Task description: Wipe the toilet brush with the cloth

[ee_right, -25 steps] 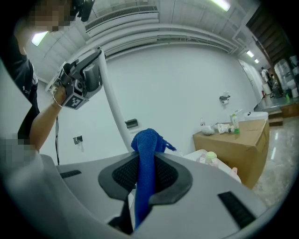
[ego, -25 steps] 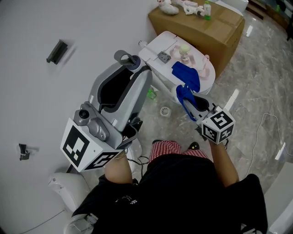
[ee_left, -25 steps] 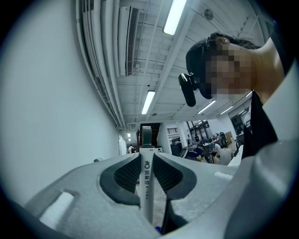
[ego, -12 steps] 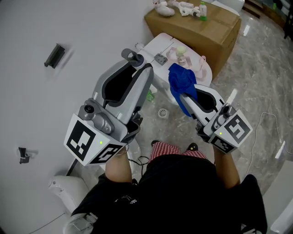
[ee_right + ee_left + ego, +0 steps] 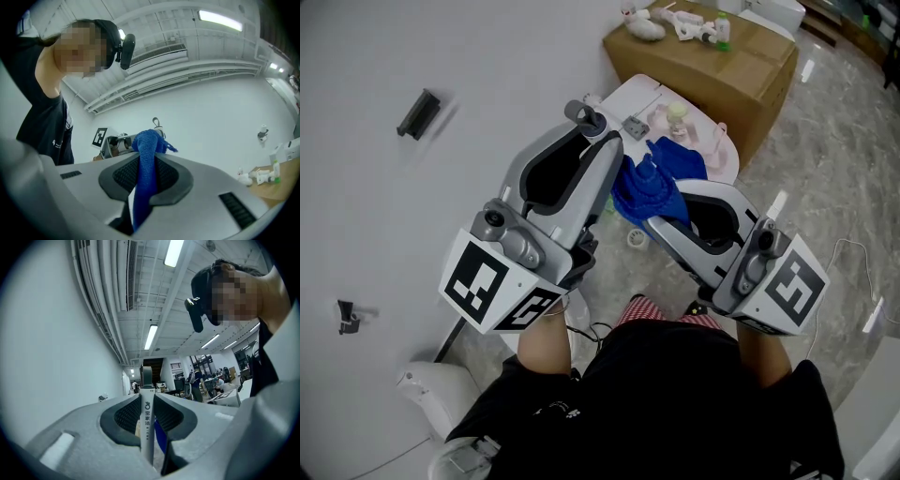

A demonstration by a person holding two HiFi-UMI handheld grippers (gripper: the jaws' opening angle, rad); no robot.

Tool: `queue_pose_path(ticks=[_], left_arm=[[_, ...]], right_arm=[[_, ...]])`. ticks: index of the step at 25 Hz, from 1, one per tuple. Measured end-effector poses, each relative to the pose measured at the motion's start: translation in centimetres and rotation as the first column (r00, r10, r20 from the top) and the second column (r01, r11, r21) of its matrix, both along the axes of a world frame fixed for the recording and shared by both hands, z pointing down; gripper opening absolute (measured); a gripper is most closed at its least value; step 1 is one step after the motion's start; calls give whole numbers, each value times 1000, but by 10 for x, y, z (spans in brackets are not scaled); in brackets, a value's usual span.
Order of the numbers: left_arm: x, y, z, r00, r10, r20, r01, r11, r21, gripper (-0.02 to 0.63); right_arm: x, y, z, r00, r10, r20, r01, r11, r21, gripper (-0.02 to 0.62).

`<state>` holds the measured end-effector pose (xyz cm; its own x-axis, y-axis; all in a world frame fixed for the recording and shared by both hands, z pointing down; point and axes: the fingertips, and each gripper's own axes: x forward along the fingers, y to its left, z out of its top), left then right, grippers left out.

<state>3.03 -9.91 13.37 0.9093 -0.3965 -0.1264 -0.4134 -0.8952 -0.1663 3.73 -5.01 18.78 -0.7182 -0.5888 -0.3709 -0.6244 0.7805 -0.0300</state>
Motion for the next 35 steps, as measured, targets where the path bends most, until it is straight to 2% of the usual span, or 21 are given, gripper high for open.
queue_pose_path(ticks=[4, 8, 18, 25, 35], left_arm=[[-13, -2, -5, 1000, 16, -1, -16, 1000, -2, 89], [-29, -10, -12, 1000, 20, -6, -20, 1000, -10, 89], [-71, -39, -23, 999, -39, -24, 39, 999, -31, 89], [-85, -49, -20, 997, -79, -19, 79, 996, -36, 89], [-92, -47, -29, 998, -54, -29, 54, 998, -14, 89]], right_arm=[[-40, -3, -4, 998, -68, -14, 68, 998, 0, 64], [-68, -15, -9, 997, -77, -6, 77, 997, -18, 64], [-94, -64, -27, 1000, -4, 1, 4, 999, -34, 64], [-107, -79, -23, 1000, -22, 19, 24, 995, -101, 64], [-114, -83, -19, 1000, 3, 8, -2, 992, -128, 64]])
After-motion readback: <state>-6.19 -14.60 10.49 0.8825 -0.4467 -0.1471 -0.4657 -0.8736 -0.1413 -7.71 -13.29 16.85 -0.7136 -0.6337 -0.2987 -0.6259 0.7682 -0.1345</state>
